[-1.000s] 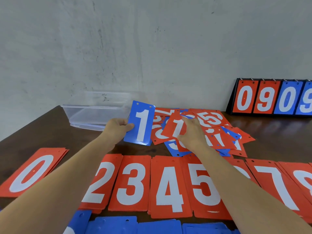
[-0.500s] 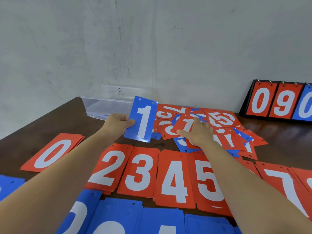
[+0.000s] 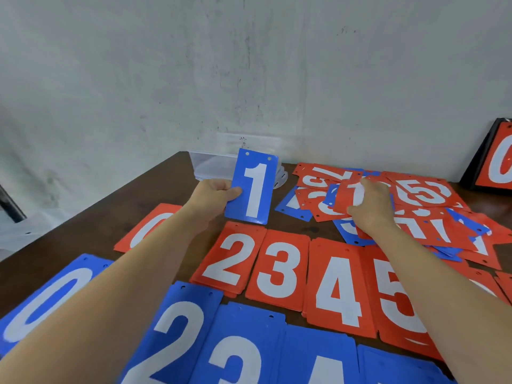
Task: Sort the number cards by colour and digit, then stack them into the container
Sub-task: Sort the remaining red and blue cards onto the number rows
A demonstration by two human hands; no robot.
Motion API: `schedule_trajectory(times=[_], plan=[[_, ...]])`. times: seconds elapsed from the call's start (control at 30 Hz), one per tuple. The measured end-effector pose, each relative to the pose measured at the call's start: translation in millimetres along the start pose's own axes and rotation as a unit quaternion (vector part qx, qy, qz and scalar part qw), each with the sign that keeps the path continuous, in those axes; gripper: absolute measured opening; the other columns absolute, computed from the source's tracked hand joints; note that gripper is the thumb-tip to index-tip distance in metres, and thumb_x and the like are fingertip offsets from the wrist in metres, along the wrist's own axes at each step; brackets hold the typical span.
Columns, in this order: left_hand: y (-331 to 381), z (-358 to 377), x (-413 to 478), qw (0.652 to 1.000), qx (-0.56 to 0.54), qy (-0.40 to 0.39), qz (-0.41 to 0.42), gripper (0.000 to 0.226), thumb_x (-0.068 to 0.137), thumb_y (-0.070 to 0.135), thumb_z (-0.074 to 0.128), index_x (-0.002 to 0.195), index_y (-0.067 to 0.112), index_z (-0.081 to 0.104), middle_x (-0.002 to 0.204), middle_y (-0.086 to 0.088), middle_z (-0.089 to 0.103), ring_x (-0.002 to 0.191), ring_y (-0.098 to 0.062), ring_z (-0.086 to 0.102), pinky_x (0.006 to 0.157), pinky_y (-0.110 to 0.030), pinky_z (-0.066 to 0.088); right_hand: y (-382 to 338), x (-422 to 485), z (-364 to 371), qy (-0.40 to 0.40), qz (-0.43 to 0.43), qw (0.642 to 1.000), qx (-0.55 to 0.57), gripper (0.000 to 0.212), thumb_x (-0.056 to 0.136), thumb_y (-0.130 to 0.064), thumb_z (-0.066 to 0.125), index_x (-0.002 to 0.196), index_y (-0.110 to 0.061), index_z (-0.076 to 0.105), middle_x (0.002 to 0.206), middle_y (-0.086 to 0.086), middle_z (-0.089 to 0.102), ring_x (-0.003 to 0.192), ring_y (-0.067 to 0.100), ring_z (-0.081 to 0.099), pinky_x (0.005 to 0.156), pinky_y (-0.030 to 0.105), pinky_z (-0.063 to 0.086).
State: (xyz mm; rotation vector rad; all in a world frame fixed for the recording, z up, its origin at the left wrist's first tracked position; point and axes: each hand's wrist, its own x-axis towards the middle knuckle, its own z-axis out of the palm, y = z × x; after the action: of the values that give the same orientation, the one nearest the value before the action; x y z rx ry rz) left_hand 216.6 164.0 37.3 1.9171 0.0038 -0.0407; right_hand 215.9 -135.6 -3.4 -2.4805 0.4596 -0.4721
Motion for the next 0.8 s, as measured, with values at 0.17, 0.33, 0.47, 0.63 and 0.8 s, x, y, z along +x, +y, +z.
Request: schedule_trajectory(times=[0.17, 0.33, 0.47, 0.63, 0.8], plan=[[-8, -27, -7, 1.0, 0.012, 0.013, -0.002, 0.03, 0.093, 0.029, 0.063, 0.106, 0.002, 0.064, 0.106, -0.005, 0.072, 0.096, -0.017, 0.07, 0.082, -0.032, 0.057, 5, 0, -5, 0.066, 0.033, 0.991, 0.112, 0.057, 0.086, 0.005, 0.062, 0.139, -0.004, 0.042, 0.136, 0.021, 0.05, 0.124, 0.038, 0.048, 0.1, 0.047, 0.042], [-9, -58, -12, 1.0, 0.003, 0.011, 0.006, 0.028, 0.094, 0.028, 0.061, 0.104, 0.002, 0.064, 0.101, -0.004, 0.073, 0.091, -0.015, 0.072, 0.077, -0.029, 0.058, -6, -9, -20, 0.114, 0.04, 0.979, 0.164, 0.05, 0.082, 0.003, 0.052, 0.129, -0.012, 0.058, 0.123, 0.016, 0.063, 0.11, 0.038, 0.059, 0.093, 0.051, 0.05], [-12, -89, -18, 1.0, -0.011, 0.003, 0.018, 0.03, 0.094, 0.029, 0.061, 0.105, 0.001, 0.064, 0.099, -0.004, 0.074, 0.091, -0.018, 0.072, 0.087, -0.036, 0.056, -33, -25, -31, 0.143, 0.071, 0.968, 0.192, 0.049, 0.081, 0.002, 0.055, 0.128, -0.011, 0.051, 0.117, 0.015, 0.062, 0.109, 0.035, 0.058, 0.093, 0.048, 0.049], [-21, -133, -33, 0.997, -0.054, -0.047, 0.025, 0.015, 0.095, 0.023, 0.06, 0.092, 0.009, 0.066, 0.1, -0.011, 0.074, 0.085, -0.022, 0.071, 0.077, -0.035, 0.054, -84, -62, -29, 0.133, 0.127, 0.93, 0.319, 0.04, 0.075, 0.004, 0.058, 0.11, -0.014, 0.057, 0.091, 0.005, 0.059, 0.081, 0.027, 0.065, 0.069, 0.036, 0.06], [-32, -177, -55, 0.993, -0.074, -0.094, 0.023, 0.015, 0.094, 0.017, 0.06, 0.082, 0.009, 0.065, 0.103, -0.011, 0.074, 0.093, -0.025, 0.071, 0.085, -0.037, 0.055, -143, -106, -10, 0.062, 0.161, 0.9, 0.4, 0.006, 0.08, 0.0, 0.059, 0.078, -0.006, 0.06, 0.085, 0.019, 0.066, 0.067, 0.023, 0.057, 0.066, 0.041, 0.055]])
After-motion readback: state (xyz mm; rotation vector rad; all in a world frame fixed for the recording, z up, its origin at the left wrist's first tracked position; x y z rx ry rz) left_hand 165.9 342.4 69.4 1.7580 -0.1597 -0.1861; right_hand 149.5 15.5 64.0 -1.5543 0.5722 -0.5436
